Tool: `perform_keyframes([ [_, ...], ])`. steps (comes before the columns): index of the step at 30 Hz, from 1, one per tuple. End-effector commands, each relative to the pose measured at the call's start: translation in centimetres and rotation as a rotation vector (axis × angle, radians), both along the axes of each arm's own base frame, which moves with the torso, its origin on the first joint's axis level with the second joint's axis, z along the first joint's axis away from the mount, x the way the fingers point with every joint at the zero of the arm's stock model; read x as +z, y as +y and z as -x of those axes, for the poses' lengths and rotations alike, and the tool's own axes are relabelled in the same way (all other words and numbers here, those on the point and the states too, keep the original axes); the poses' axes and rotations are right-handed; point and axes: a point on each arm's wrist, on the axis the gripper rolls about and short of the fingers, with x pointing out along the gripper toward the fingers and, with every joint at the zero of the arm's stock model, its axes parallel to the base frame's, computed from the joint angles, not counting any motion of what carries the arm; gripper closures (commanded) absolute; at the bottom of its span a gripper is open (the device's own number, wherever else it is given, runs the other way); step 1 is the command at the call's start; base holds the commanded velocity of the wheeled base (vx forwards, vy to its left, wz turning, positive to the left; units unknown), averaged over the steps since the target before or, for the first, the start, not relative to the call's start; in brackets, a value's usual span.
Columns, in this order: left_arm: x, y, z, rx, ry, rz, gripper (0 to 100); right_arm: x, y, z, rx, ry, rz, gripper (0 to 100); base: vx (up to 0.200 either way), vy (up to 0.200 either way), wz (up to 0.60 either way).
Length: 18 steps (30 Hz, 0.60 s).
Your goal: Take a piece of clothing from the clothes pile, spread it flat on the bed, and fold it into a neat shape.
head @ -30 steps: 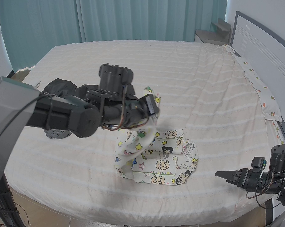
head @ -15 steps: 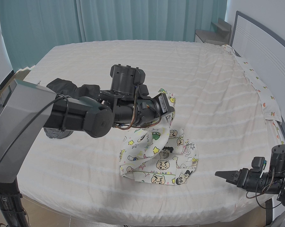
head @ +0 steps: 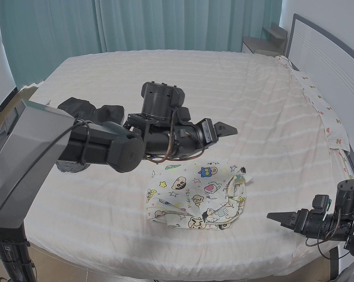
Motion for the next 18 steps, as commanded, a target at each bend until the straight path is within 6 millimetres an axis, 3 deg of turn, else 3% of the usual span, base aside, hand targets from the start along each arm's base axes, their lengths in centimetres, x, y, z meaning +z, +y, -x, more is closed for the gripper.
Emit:
perform_keyframes([
  [1, -0.1, 0.1, -0.2, 0.012, 0.005, -0.002, 0, -0.3, -0.1, 0.4, -0.001, 0.016, 0.004, 0, 0.000, 0.000, 0.00],
  [5, 0.0, 0.8, -0.8, 0.096, -0.009, -0.022, 0, -0.3, -0.1, 0.4, 0.000, 0.018, 0.006, 0, 0.000, 0.000, 0.00],
  [10, -0.6, 3.1, -1.6, 0.169, 0.018, -0.048, 0, -0.2, -0.2, 0.4, -0.003, 0.010, 0.007, 0, 0.000, 0.000, 0.00],
  [13, -0.2, 8.2, -1.7, 0.264, 0.046, -0.056, 0, 0.1, 0.0, -0.3, -0.007, -0.014, 0.002, 0, 0.000, 0.000, 0.00],
  [15, -0.2, 9.0, -1.6, 0.279, 0.052, -0.059, 0, 0.3, 0.1, -0.7, -0.006, -0.025, 0.000, 0, 0.000, 0.000, 0.00],
  [17, -0.5, 12.8, -0.9, 0.346, 0.087, -0.071, 0, 0.8, 0.7, -2.5, -0.004, -0.058, -0.007, 0, 0.000, 0.000, 0.00],
  [18, -0.5, 12.8, -0.9, 0.346, 0.087, -0.071, 0, 0.8, 0.7, -2.5, -0.004, -0.058, -0.007, 0, 0.000, 0.000, 0.00],
])
